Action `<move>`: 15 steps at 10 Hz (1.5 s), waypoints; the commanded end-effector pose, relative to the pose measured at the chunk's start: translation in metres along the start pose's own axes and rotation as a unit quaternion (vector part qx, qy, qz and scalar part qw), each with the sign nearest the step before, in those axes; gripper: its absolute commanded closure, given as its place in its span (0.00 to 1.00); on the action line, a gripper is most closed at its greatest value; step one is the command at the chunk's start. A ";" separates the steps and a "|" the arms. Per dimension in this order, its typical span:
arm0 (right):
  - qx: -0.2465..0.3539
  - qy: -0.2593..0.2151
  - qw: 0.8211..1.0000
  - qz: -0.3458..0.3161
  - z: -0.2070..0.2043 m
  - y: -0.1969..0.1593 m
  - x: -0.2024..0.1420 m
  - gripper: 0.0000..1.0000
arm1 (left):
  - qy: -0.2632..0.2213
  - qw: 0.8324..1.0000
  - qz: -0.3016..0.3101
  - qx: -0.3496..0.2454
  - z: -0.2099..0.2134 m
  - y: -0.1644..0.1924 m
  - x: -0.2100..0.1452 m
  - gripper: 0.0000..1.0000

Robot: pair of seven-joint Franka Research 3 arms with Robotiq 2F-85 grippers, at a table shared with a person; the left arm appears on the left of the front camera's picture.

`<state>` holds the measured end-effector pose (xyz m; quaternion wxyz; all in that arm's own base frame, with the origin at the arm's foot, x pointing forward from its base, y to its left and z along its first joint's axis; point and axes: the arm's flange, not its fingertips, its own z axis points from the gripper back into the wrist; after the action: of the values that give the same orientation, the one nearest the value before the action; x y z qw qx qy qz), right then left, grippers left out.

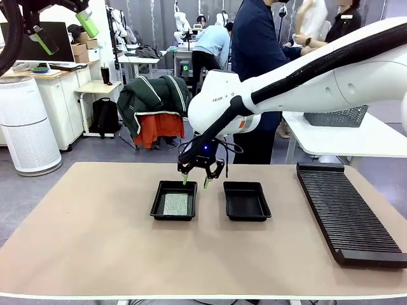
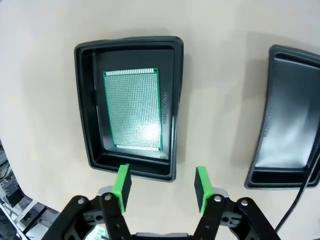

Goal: Inspect and transfer BCBs to ESD trays.
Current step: Pick up the Blank PCB from the PCB Rack and place it in the left ESD tray, then pick up the ESD tray and place it on the left side of the table.

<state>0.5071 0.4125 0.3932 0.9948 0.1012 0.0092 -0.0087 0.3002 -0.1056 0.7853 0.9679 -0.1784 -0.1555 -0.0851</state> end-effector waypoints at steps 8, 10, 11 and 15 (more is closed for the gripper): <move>-0.005 0.001 1.000 -0.002 0.006 -0.002 0.004 0.18 | -0.004 1.000 -0.002 -0.006 -0.001 0.000 0.000 0.00; -0.005 0.001 1.000 -0.002 0.006 -0.002 0.004 0.18 | -0.004 1.000 -0.002 -0.006 -0.001 0.000 0.000 0.00; -0.005 0.001 1.000 -0.002 0.006 -0.002 0.004 0.18 | -0.004 1.000 -0.002 -0.006 -0.001 0.000 0.000 0.00; -0.005 0.001 1.000 -0.002 0.006 -0.002 0.004 0.18 | -0.004 1.000 -0.002 -0.006 -0.001 0.000 0.000 0.00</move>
<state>0.5134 0.4104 0.3958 0.9952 0.0969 0.0124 -0.0086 0.3003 -0.1056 0.7853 0.9679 -0.1784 -0.1555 -0.0851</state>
